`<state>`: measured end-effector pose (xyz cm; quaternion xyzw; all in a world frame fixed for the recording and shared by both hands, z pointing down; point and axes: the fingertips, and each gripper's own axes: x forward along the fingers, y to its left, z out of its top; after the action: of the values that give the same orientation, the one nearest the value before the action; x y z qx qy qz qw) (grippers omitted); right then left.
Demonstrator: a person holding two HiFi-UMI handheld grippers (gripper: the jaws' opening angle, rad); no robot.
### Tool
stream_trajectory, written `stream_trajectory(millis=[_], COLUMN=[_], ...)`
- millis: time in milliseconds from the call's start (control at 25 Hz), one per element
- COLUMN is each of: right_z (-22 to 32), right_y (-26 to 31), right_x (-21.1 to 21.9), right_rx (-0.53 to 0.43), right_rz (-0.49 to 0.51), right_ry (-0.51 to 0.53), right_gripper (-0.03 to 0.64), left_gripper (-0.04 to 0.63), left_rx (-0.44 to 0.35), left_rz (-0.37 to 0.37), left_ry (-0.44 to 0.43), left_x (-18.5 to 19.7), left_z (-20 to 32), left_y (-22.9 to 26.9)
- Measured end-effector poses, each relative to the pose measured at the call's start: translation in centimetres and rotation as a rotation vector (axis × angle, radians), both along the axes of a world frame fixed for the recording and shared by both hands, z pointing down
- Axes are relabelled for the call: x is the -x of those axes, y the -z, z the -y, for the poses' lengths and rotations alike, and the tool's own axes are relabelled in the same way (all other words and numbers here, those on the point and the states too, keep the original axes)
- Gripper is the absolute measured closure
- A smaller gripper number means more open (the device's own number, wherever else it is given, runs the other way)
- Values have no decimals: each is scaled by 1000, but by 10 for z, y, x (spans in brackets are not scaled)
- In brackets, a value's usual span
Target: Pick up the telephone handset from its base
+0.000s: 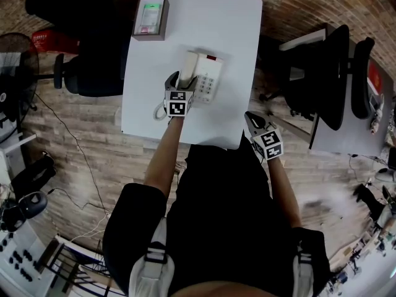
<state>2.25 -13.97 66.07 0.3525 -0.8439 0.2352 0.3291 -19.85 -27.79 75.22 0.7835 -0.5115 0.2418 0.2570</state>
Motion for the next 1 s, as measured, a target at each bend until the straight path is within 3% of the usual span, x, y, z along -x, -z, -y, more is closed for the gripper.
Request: stream_trajectory(millis=[1000], right_z=[-2], right_y=[2], right_x=[2], right_rx=[7], right_rz=[13], right_ry=[-8], right_gripper=[618], left_gripper=[352], left_rx=[40], left_rz=[60], left_ry=[6], left_x=[1], left_z=[2], left_y=[-8])
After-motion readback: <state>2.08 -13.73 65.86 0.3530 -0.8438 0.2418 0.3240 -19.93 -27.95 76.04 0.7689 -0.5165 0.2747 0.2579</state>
